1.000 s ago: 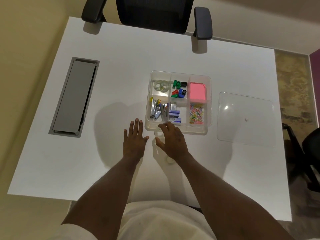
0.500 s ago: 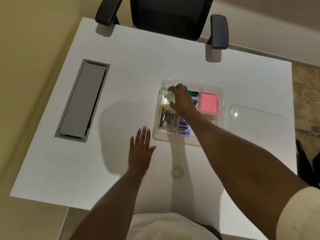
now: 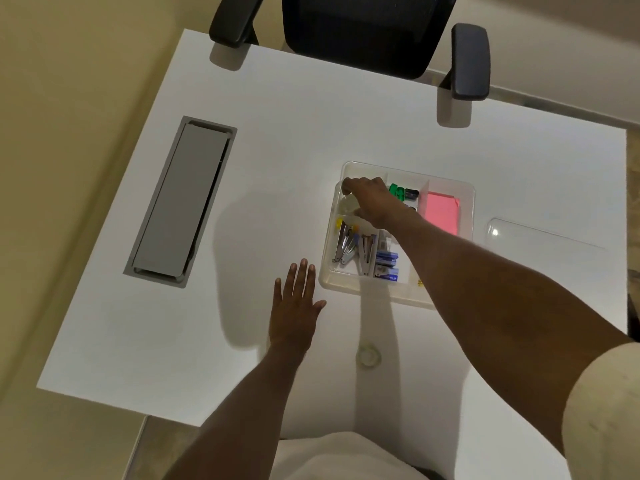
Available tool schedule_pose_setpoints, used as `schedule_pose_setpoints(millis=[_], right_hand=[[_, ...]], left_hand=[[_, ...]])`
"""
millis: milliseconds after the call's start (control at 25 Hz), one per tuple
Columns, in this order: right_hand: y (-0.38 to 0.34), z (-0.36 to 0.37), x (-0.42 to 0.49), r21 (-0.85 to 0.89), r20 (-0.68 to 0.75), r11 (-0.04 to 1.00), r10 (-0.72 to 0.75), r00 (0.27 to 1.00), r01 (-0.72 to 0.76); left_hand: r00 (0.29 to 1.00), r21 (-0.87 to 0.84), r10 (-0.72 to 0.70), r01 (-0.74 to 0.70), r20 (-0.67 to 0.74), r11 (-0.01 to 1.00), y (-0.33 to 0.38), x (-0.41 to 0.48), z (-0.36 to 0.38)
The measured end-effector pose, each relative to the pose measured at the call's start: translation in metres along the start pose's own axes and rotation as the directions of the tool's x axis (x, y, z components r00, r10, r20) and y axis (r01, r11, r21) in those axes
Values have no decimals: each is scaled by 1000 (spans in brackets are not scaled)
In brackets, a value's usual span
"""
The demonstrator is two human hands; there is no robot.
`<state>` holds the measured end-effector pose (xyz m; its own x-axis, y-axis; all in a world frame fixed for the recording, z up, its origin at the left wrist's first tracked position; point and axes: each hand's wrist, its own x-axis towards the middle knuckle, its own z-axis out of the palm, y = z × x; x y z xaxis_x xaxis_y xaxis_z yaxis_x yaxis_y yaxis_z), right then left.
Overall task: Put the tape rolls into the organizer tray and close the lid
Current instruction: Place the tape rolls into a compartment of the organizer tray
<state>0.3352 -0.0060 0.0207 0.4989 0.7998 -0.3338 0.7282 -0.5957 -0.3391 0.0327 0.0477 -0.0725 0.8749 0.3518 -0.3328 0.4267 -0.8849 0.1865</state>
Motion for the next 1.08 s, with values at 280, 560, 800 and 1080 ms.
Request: schedule_pose_setpoints(millis=[280,560,800,1080], right_hand=[[-6,8,-30,28,-230,999,41,972,-35],[-39,48,-112,139,-416,990,95,904,-40],[-54,98,-193,227,-429,972,156,890,-61],[-57,149,-257,240,-202,949,254,946,-204]], left_hand=[[1000,16,-6,6,10,1000,1,1,-3],[999,40,-10,8,51,999,4,2,-11],[995,13,-20,19,93,1000,7,1,-17],[995,-25,3,-1,102,1000,5,0,-21]])
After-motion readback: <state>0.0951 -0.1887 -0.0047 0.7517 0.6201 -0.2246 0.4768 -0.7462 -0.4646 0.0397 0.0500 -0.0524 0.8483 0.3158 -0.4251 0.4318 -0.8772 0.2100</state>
